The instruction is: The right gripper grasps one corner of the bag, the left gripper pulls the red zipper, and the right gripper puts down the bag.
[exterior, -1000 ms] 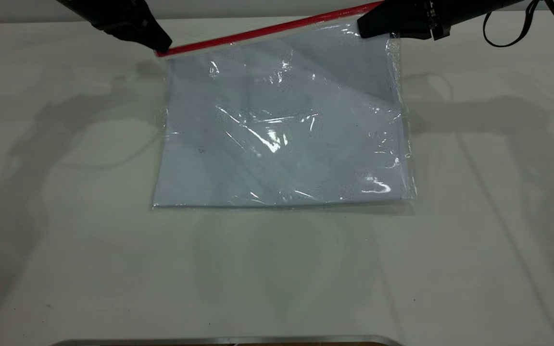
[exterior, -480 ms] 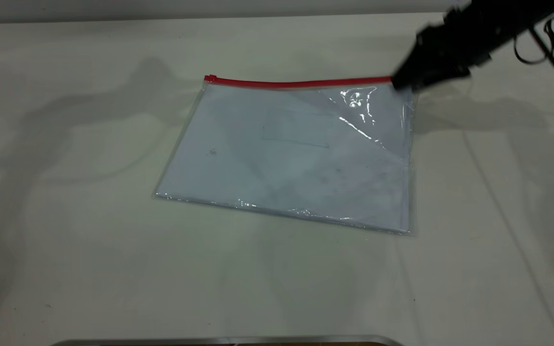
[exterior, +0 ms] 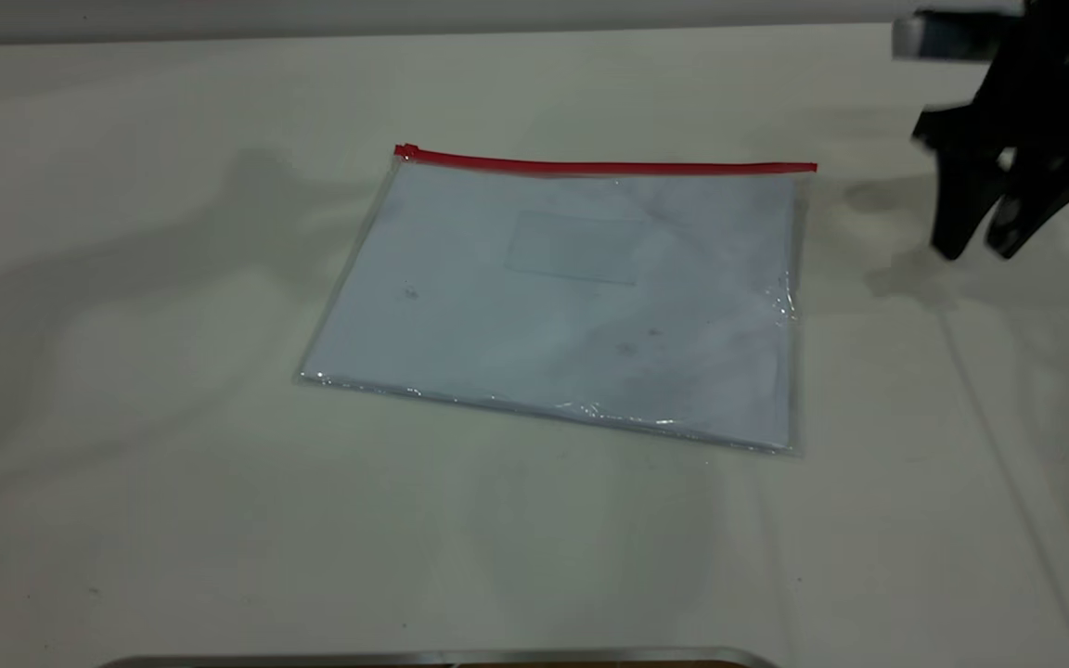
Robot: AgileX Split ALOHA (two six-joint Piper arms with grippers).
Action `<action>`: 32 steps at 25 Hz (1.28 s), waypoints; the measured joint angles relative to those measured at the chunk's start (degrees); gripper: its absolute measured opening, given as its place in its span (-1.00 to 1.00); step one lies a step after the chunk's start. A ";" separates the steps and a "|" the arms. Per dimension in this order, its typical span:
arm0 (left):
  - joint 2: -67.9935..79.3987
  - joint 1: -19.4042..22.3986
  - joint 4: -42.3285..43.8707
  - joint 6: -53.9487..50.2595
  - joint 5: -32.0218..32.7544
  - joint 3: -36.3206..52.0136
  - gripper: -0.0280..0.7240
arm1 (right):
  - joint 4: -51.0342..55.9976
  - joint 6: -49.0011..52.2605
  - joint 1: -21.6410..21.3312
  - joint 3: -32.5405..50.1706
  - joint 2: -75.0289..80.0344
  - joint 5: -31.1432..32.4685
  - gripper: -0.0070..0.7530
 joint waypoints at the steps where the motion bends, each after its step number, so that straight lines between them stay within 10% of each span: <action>1: -2.05 -0.06 1.51 -1.94 0.91 0.00 0.11 | 0.43 0.15 0.00 0.00 -1.44 3.30 0.24; 10: -19.31 -0.06 18.76 -20.38 9.82 0.00 0.11 | 10.49 -1.64 1.13 0.00 -17.18 11.41 0.23; 19: -29.06 -0.12 36.96 -39.22 9.82 4.89 0.11 | 7.96 2.09 11.74 2.42 -38.98 12.84 0.17; 32: -42.45 -0.17 49.09 -50.83 9.82 42.48 0.11 | 0.96 9.56 19.65 31.89 -72.37 13.73 0.16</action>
